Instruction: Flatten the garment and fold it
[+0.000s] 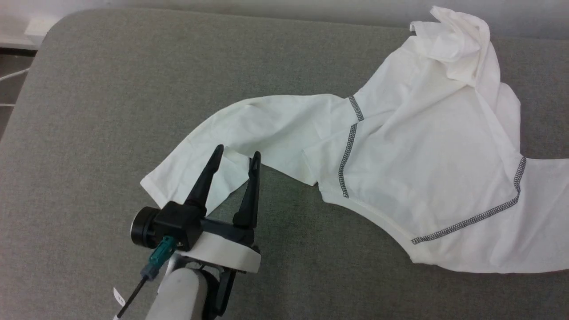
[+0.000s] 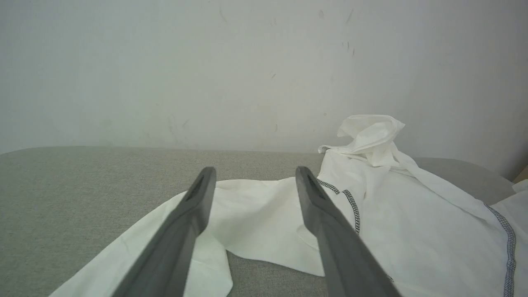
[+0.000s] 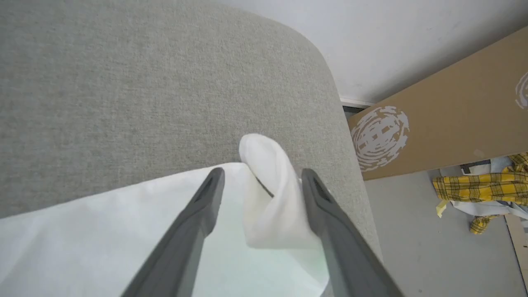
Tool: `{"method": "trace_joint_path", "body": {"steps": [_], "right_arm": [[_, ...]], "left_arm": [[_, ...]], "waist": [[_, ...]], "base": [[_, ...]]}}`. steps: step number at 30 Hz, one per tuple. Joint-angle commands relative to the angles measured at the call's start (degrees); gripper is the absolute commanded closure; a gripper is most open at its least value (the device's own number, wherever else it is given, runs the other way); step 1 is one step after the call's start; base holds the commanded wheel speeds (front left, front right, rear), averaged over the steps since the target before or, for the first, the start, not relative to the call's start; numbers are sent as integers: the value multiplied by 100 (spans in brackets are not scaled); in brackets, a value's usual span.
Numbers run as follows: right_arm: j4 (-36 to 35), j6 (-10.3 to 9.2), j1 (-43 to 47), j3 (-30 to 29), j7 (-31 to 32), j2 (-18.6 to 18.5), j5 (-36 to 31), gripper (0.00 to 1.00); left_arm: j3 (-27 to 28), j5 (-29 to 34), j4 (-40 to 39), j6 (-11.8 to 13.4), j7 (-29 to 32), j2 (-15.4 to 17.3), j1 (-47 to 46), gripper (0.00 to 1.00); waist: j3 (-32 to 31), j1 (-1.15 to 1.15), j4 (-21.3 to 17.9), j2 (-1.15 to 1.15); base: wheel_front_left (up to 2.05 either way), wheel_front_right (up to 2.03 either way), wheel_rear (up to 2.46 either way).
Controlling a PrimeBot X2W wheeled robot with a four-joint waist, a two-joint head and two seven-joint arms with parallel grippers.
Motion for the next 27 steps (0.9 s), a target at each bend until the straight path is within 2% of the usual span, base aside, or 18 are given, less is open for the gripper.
{"method": "trace_joint_path", "body": {"steps": [1,7,11,13,16,21,27], "right_arm": [[74,-13,-145,17,-222,49,-32,0],[121,-13,-336,424,-1283,371,271,0],[-202,-13,-116,831,-1971,634,799,0],[-325,-13,0,942,-2102,698,966,0],[-817,-13,458,1274,-2406,904,1544,0],[-2028,-13,1510,1873,-2626,1329,2373,0],[-3214,-13,2593,2269,-2549,1720,2825,0]], "left_arm": [[8,-56,41,6,-26,-4,-50,0],[32,-356,478,-106,-26,-4,126,0],[-28,-597,890,-176,159,-4,190,0],[-43,-688,955,-189,260,-4,198,0],[-112,-962,1142,-234,667,-4,207,0],[-184,-1307,1395,-283,1381,2,149,0],[-155,-1607,1511,-293,1787,2,-104,0]], "waist": [[-129,0,-132,1],[-527,0,-488,1],[-769,0,-724,1],[-811,0,-782,1],[-898,0,-947,1],[-893,0,-1253,1],[-723,0,-1570,1]], "base": [[0,0,0],[0,0,0],[0,0,0],[0,0,0],[0,0,0],[0,0,0],[0,0,0]]}}
